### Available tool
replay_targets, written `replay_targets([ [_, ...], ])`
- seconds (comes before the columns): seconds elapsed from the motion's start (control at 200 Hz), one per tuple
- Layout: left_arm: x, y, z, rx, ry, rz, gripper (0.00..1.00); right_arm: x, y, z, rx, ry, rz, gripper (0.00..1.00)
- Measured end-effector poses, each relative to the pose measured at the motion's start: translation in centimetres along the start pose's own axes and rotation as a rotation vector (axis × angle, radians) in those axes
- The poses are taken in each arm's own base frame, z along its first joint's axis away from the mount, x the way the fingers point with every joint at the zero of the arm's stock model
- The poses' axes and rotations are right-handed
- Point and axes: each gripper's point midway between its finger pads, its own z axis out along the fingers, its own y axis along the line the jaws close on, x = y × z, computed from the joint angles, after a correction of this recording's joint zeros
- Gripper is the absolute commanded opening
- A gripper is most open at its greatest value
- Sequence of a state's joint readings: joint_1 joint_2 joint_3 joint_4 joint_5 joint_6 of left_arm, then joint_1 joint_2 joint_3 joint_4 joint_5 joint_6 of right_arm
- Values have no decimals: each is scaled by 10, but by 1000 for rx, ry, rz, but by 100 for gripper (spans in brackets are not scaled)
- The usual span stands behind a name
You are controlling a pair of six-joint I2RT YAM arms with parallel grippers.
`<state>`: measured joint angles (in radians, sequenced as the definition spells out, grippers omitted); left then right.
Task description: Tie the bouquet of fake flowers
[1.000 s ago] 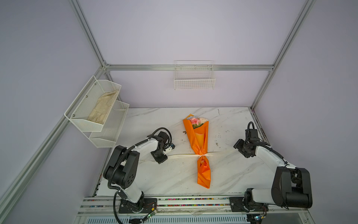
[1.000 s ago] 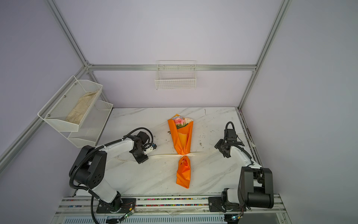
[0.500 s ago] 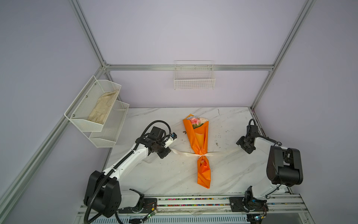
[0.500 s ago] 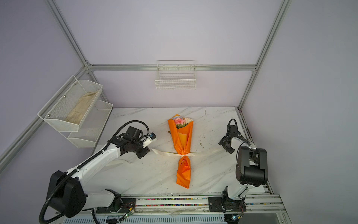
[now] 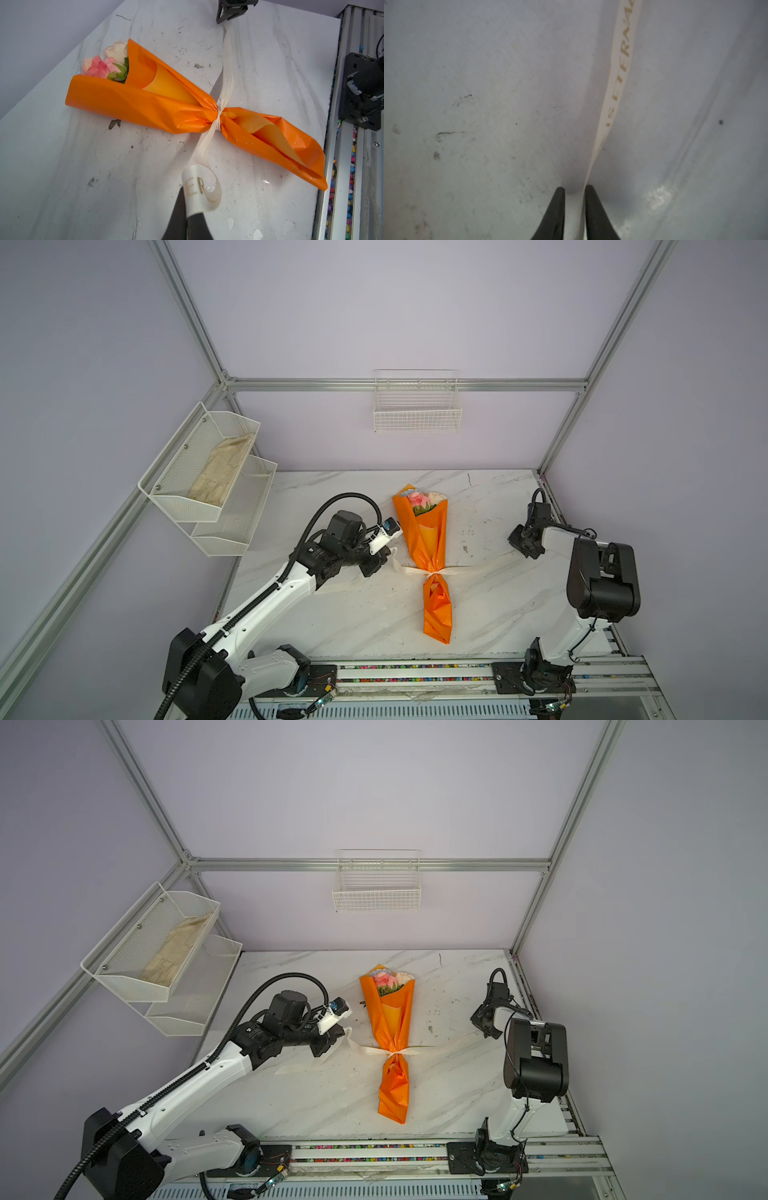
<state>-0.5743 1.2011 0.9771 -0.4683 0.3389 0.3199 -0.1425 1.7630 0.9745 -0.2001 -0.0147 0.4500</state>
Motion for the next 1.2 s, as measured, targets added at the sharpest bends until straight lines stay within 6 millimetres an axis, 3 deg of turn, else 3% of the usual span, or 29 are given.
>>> replay_targets([
  [0.025,-4,-3,1,5,-11,5,0,0,0,0,-1,3,0,0],
  [0.115,-17,-11,5,16,-57,22,0,0,2,-5,-9,6,-10,0],
  [0.215,-27,-16,8,22,-105,32,0,-13,15,-30,-68,-35,-11,0],
  [0.435,-24,-23,15,28,-123,28,0,-71,84,-145,-361,-257,-46,0],
  [0.515,-19,-27,16,32,-119,27,0,-73,117,-182,-467,-294,-90,0],
  [0.585,-16,-29,15,32,-121,26,0,-61,158,-209,-574,-291,-152,0],
  [0.655,-14,-31,13,28,-131,30,0,-38,205,-231,-682,-258,-235,0],
  [0.755,-11,-34,10,23,-152,25,0,13,275,-249,-817,-169,-368,0],
  [0.835,-8,-36,9,23,-165,16,0,70,324,-250,-895,-68,-487,0],
  [0.94,-5,-38,9,23,-176,-2,0,155,368,-246,-945,77,-670,0],
  [1.01,-2,-40,9,22,-183,-15,0,209,381,-243,-966,166,-792,2],
  [1.09,1,-43,6,22,-192,-20,0,259,378,-243,-978,262,-904,6],
  [1.125,1,-43,4,20,-198,-20,0,273,373,-245,-979,296,-934,10],
  [1.2,1,-44,0,15,-215,-21,0,281,364,-244,-968,324,-971,31],
])
